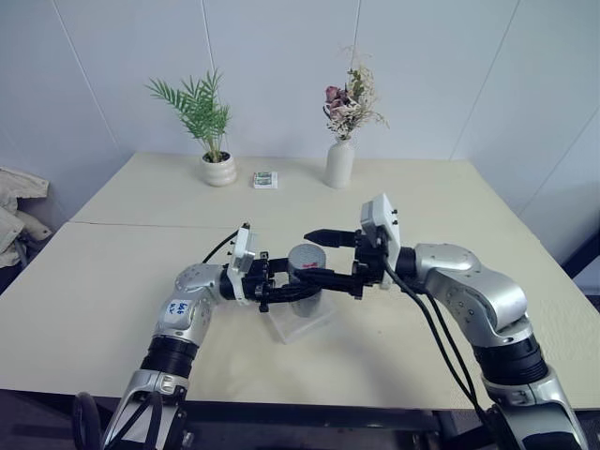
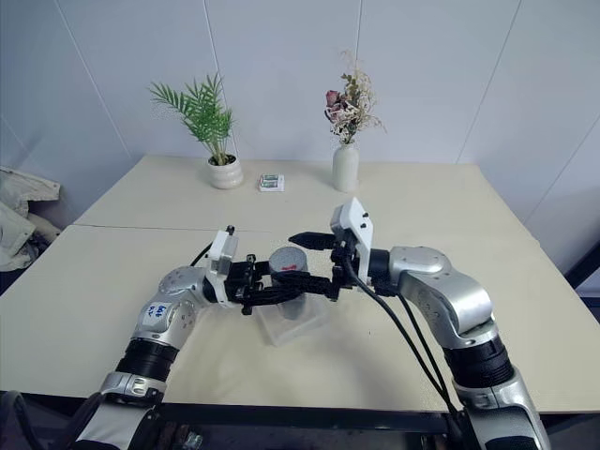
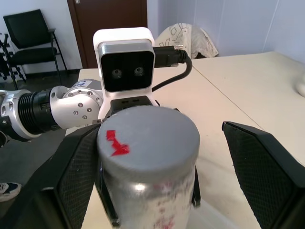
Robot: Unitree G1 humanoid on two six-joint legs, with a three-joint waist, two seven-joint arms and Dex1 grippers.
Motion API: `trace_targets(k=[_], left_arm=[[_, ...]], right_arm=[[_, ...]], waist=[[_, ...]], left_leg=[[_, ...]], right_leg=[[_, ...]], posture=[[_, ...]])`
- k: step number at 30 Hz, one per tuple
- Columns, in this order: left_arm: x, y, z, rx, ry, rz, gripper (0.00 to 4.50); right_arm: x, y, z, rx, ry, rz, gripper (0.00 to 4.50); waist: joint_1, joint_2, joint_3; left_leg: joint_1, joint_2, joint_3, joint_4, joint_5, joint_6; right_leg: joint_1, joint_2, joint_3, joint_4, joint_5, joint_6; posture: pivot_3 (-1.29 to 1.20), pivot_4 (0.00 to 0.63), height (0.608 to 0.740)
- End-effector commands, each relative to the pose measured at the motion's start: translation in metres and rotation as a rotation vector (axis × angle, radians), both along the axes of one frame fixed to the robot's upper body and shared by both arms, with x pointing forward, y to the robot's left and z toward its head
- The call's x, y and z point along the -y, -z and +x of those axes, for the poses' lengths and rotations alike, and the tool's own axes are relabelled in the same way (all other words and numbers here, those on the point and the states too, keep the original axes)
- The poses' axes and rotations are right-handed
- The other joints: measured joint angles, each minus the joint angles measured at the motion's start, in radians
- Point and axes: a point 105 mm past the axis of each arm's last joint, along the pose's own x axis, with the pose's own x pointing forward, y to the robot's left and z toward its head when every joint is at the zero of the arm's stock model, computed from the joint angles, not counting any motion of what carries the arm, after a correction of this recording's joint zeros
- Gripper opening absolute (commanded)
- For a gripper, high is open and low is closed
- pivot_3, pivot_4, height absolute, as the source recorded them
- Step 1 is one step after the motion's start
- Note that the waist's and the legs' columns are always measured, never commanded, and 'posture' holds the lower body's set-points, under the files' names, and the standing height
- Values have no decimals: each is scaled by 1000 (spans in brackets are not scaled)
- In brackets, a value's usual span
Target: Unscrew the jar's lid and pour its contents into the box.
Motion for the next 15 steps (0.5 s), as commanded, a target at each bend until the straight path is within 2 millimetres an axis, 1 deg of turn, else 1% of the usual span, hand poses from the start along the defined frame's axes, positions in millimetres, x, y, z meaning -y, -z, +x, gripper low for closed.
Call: trace_targets(k=[1, 5, 10, 13, 15], left_arm=[[-3, -8, -9, 56, 30, -10, 2108], [-4, -8, -9, 57, 26, -14, 2108], [-6, -9, -9, 56, 18, -13, 2108], [-6, -8, -9, 55, 15, -11, 2108], [-7, -8, -8, 56, 12, -10, 2108]], right_arm=[[39, -15, 8, 22, 131, 57, 4188], [57, -8, 10, -13, 179, 55, 4188], [69, -10, 9, -22, 212, 76, 4188], [67, -13, 3, -24, 187, 81, 4188], [56, -17, -6, -25, 127, 87, 4188]], waist=[[1, 0, 0], [3, 0, 0], [-3, 0, 0], [-1, 0, 0], [0, 0, 0]], left_leg=[[0, 0, 0, 0, 0, 0], [0, -1, 1, 0, 0, 0], [1, 0, 2, 0, 0, 0], [0, 0, 2, 0, 0, 0], [0, 0, 2, 0, 0, 0]], right_leg=[[0, 0, 0, 0, 0, 0], [0, 0, 1, -1, 0, 0], [0, 0, 2, 0, 0, 0], [0, 0, 2, 0, 0, 0], [0, 0, 2, 0, 0, 0]], posture=[[0, 150, 740], [0, 150, 740], [0, 150, 740], [0, 150, 740], [0, 150, 740]])
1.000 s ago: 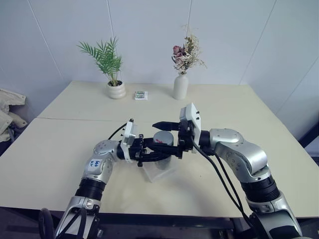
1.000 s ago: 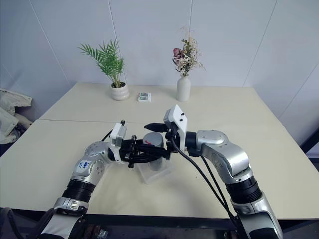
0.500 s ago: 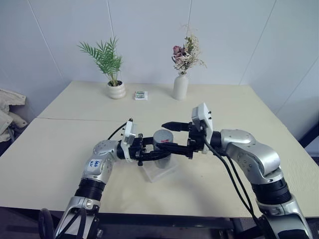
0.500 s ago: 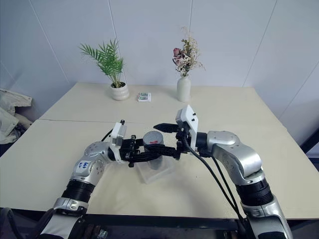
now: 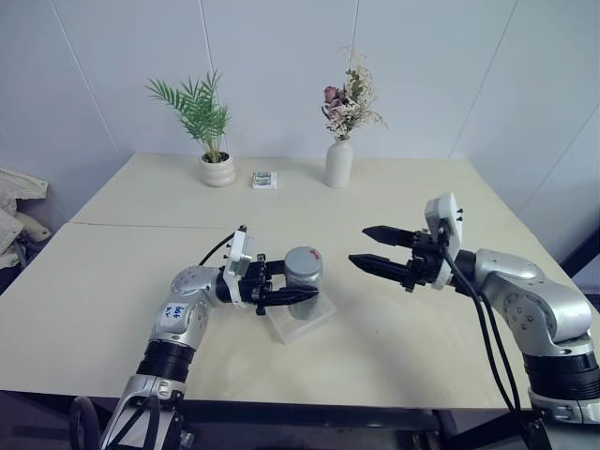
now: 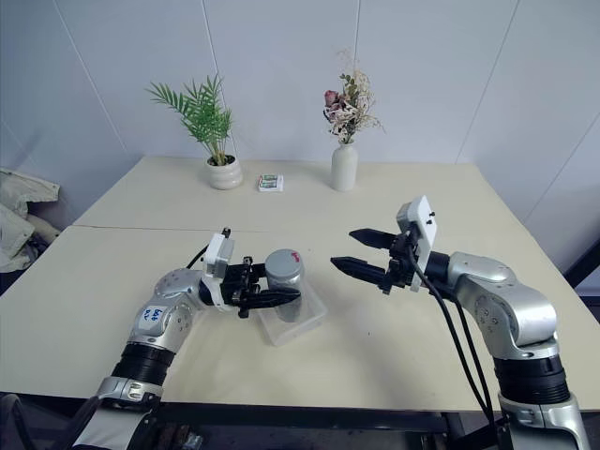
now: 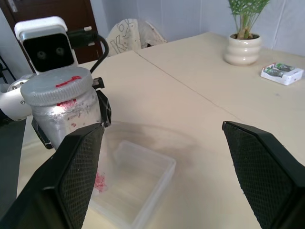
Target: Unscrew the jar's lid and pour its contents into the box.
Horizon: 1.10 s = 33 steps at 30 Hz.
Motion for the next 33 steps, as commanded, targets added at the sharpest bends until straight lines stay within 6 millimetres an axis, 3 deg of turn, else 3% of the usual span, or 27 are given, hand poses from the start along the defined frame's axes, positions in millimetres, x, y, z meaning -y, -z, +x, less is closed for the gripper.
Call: trace_targets(k=[1, 7, 14, 25, 33], left_arm=[[-3, -10, -3, 42, 5, -14, 2108], [0, -9, -3, 39, 11, -13, 2108], [3, -9, -3, 36, 25, -11, 2108], [4, -9, -3, 33, 29, -13, 2108], [2, -9, -2, 32, 23, -12, 2108]], right_arm=[[-20, -20, -22, 59, -114, 25, 4188], [-61, -26, -34, 99, -208, 33, 4188], [-95, -19, -27, 87, -231, -22, 4188], [-106, -16, -18, 86, -206, -48, 4188], [-89, -19, -10, 91, -148, -41, 4188]], waist=[[0, 0, 0], [0, 0, 0], [1, 0, 0], [0, 0, 0], [1, 0, 0]], left_leg=[[0, 0, 0, 0, 0, 0], [0, 1, 0, 0, 0, 0], [-1, 0, 0, 1, 0, 0], [-1, 0, 0, 1, 0, 0], [-1, 0, 0, 1, 0, 0]], right_leg=[[0, 0, 0, 0, 0, 0], [0, 1, 0, 1, 0, 0], [0, 0, 0, 0, 0, 0], [-2, 0, 0, 1, 0, 0], [-2, 0, 0, 1, 0, 0]], posture=[[0, 150, 740], [0, 150, 740], [0, 150, 740], [0, 150, 740], [0, 150, 740]])
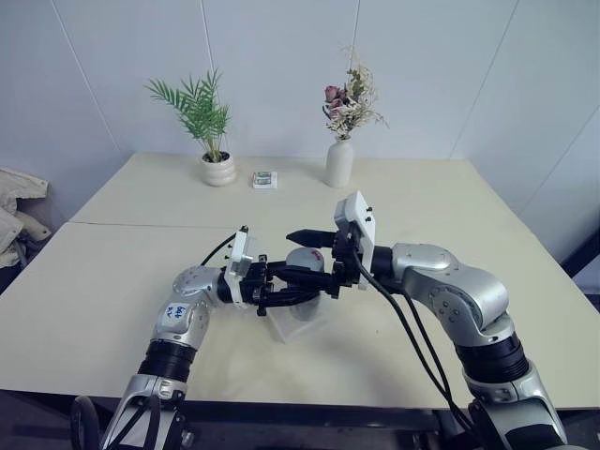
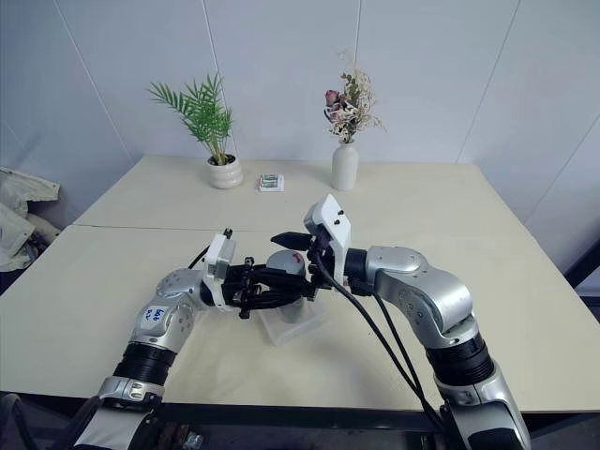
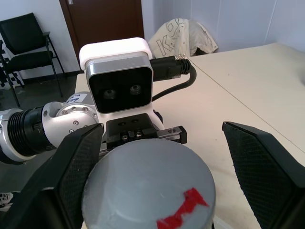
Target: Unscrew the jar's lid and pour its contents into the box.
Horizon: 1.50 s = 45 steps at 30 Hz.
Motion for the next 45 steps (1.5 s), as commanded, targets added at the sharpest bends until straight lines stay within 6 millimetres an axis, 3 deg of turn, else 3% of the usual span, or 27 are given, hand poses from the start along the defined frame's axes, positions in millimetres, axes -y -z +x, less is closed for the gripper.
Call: trace_targets(k=[1, 16, 33, 45], left_arm=[[0, -9, -2, 36, 11, -11, 2108], [-1, -9, 0, 39, 5, -11, 2108], [-1, -9, -1, 41, 7, -9, 2108], [-3, -10, -1, 41, -3, -7, 2108]], right_arm=[[14, -17, 2, 57, 44, 35, 4188], [53, -15, 3, 61, 125, 16, 4188], [68, -17, 6, 47, 172, 22, 4188], [75, -31, 9, 63, 170, 75, 4188]], waist=[[0, 0, 0], [0, 0, 0], [0, 0, 0], [0, 0, 0]], left_leg=[[0, 0, 0, 0, 0, 0], [0, 0, 1, 0, 0, 0], [-1, 0, 2, 0, 0, 0], [-1, 0, 2, 0, 0, 0]], right_leg=[[0, 0, 0, 0, 0, 0], [0, 0, 0, 0, 0, 0], [-1, 0, 1, 0, 0, 0], [-1, 0, 1, 0, 0, 0]], posture=[[0, 150, 740], [0, 150, 740], [0, 150, 740], [0, 150, 740]])
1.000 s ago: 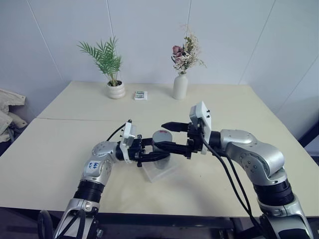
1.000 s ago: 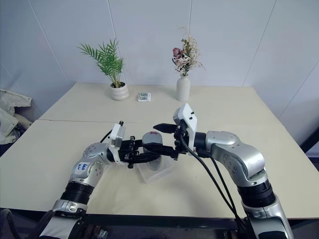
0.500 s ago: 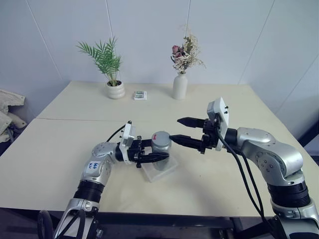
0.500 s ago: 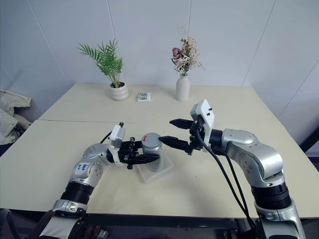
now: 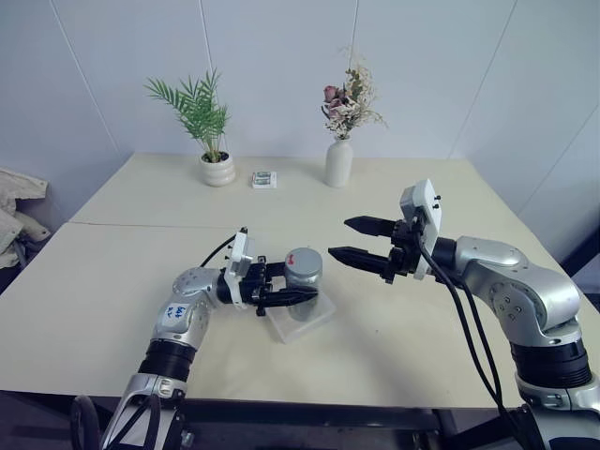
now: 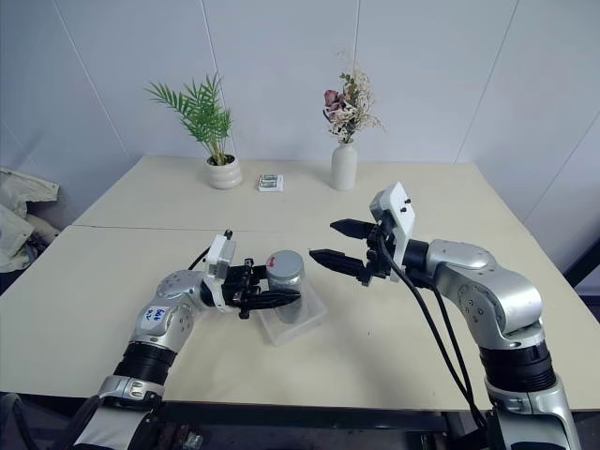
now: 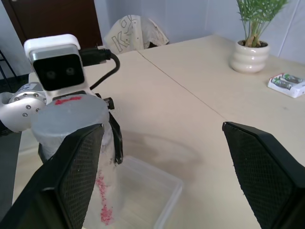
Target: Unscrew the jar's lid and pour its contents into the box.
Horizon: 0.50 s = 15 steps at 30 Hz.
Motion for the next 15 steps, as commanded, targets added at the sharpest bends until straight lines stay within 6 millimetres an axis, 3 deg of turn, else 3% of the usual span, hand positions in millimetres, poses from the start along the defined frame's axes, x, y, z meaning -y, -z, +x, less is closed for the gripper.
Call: trace_targets(k=[1, 8, 15], left_arm=[[-1, -14, -4, 62, 5, -11, 2108], [-3, -13, -3, 59, -2, -8, 2108], [0, -13, -4, 59, 7, -8, 2108]], right_arm=[[-2, -27, -11, 79, -55, 63, 4188], [-27, -34, -36, 64, -208, 95, 4188], [-54, -17, -33, 12, -215, 12, 4188]], waist=[[0, 0, 0], [0, 0, 0], [1, 0, 0]], left_leg=[[0, 0, 0, 0, 0, 0], [0, 0, 0, 0, 0, 0], [0, 0, 0, 0, 0, 0]], right_leg=[[0, 0, 0, 0, 0, 0], [0, 0, 0, 0, 0, 0], [-1, 0, 0, 1, 0, 0]], posture=[[0, 150, 740], [0, 150, 740], [0, 150, 740]])
